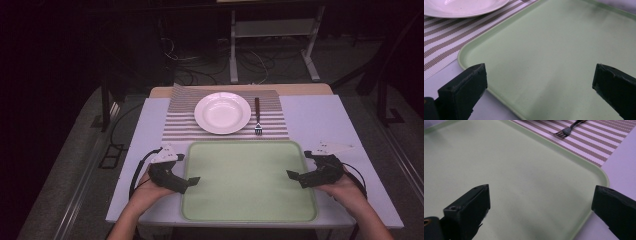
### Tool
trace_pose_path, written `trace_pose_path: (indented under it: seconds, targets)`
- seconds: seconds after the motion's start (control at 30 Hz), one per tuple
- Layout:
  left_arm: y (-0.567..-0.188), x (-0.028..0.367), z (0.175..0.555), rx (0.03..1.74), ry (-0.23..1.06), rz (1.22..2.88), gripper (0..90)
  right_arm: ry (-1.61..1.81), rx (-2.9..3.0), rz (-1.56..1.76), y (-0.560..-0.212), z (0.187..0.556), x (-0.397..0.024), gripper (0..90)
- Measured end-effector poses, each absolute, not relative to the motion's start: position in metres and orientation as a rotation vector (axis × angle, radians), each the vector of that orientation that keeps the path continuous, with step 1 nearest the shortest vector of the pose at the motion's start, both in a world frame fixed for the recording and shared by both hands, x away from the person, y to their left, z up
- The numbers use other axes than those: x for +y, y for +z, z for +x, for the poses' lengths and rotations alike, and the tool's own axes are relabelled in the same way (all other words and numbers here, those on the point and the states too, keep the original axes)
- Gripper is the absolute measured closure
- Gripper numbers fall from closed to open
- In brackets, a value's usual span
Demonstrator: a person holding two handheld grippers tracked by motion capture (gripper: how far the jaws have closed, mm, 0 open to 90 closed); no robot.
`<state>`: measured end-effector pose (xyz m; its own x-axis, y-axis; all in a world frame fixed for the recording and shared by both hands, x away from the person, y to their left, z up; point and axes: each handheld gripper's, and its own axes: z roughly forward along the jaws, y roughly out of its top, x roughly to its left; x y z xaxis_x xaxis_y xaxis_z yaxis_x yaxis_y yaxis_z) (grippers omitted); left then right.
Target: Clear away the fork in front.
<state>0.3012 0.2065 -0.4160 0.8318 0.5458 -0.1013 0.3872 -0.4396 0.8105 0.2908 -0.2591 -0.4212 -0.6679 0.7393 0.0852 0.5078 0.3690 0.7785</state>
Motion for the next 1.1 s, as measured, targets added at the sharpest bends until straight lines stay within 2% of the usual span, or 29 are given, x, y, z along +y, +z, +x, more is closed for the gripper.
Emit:
trace_pose_path:
  seconds: [1.1]
  targets:
    - [-0.413,0.205,0.300,0.679,0.233,2.074,0.0,1.186,2.347,1.124,-0.412,0.330,-0.244,2.3]
